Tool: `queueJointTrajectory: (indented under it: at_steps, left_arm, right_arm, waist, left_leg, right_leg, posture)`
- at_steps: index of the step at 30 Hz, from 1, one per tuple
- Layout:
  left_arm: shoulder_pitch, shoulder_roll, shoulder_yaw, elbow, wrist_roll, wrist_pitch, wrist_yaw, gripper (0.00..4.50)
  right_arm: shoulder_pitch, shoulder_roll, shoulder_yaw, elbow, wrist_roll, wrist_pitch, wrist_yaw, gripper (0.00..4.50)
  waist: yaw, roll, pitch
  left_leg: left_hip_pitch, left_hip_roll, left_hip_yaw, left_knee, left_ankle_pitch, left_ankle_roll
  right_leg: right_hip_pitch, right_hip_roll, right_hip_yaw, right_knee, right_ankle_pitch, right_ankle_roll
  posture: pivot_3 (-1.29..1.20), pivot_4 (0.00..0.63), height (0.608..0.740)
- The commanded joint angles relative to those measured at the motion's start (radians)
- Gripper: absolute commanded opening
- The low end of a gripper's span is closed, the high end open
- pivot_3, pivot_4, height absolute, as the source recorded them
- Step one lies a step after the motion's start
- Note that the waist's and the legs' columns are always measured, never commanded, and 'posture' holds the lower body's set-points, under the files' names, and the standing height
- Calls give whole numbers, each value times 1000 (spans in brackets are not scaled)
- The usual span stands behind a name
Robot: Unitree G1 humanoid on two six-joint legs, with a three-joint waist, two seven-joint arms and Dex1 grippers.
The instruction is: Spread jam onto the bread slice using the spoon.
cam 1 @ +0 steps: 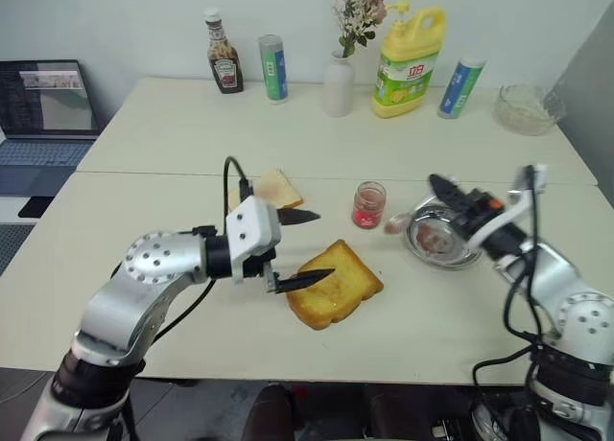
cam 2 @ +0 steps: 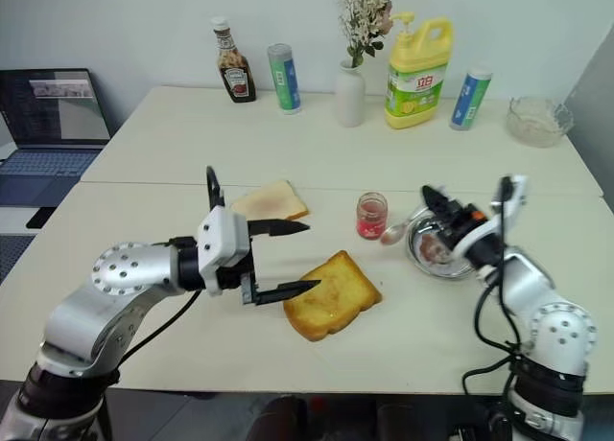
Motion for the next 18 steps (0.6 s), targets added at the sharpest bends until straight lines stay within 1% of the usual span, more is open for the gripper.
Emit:
queueJointTrajectory:
  at_steps: [1, 4, 8, 13, 18]
  left_arm:
    - [-88, -15, -39, 10, -26, 73, -7, 4500]
    - [-153, -34, -83, 29, -12, 98, -14, 4500]
    - [-231, -81, -144, 77, 26, 110, -6, 4500]
    - [-265, -105, -176, 109, 57, 83, -22, 4500]
    - [-268, -118, -180, 122, 76, 72, -34, 4500]
  right_arm:
    - [34, -44, -80, 30, -7, -61, 10, 17]
    - [60, -70, -101, 79, -31, -86, 38, 17]
    - [68, -82, -93, 188, -121, -124, 101, 17]
    - [31, -64, -68, 283, -215, -171, 167, 17]
    - [-1, -60, -47, 397, -334, -229, 230, 17]
  waist:
    - [-1, 0, 0]
    - [-6, 0, 0]
    - [-5, 0, 0]
    - [-5, 0, 0]
    - [-2, 0, 0]
  left_leg:
    - [0, 0, 0, 0, 0, 0]
    - [1, 0, 0, -1, 0, 0]
    - [1, 0, 0, 0, 0, 0]
    - [1, 0, 0, 0, 0, 0]
    - [1, 0, 0, 0, 0, 0]
  right_leg:
    - [0, 0, 0, 0, 0, 0]
    - [0, 1, 1, 1, 0, 0]
    - [0, 1, 1, 1, 0, 0]
    - [0, 1, 2, 1, 0, 0]
    - [0, 1, 2, 1, 0, 0]
  posture:
    - [0, 150, 740]
    - [0, 150, 740]
    - [0, 150, 740]
    - [0, 150, 740]
    - [0, 150, 740]
